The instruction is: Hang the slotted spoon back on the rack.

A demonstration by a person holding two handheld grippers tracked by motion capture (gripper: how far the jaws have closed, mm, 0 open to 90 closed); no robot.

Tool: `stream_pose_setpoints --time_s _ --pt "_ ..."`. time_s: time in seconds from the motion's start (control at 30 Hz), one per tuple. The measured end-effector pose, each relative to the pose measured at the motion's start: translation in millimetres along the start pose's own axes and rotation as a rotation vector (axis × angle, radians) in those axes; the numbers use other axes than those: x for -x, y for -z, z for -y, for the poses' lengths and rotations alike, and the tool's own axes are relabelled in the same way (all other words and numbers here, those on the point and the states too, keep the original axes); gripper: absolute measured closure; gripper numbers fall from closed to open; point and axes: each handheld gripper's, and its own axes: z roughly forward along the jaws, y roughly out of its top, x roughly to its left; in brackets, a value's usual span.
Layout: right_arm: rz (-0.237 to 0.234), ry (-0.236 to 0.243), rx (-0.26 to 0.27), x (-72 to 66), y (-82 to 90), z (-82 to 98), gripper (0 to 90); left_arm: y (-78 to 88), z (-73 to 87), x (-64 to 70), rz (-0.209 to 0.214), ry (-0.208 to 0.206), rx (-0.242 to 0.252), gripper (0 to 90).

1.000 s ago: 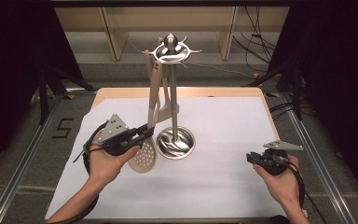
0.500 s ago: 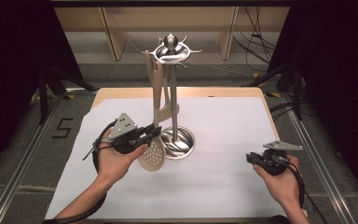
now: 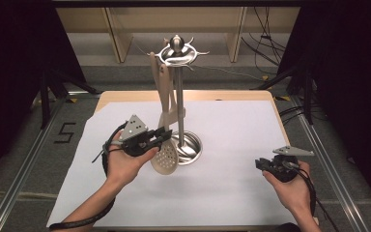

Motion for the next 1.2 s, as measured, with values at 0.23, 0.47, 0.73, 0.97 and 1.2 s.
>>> stream_pose_setpoints --time_s 0.23,0.47,0.73,0.97,1.2 --pt "0.001 -0.010 -0.009 -0.9 0.1 0.0 76.1 -2.8 -2.2 0.9 0.006 0.008 0.006 73.2" --pt "-0.001 -0.007 -0.010 -0.7 -0.3 -0.1 76.1 -2.7 -3.4 0.6 0.013 0.005 0.014 73.1" --pt "0.003 -0.012 -0.032 -1.6 1.2 -0.6 76.0 14.0 -2.8 -6.1 -0.008 -0.008 0.043 67.3" --pt "0.020 0.041 -0.010 1.3 0.3 -1.3 75.0 39.8 -0.4 -16.8 -0.051 -0.019 0.073 60.1" --pt "0.009 -0.002 -0.025 -3.1 -0.4 -0.9 74.3 63.5 6.9 -30.0 -0.091 -0.022 0.102 54.4"
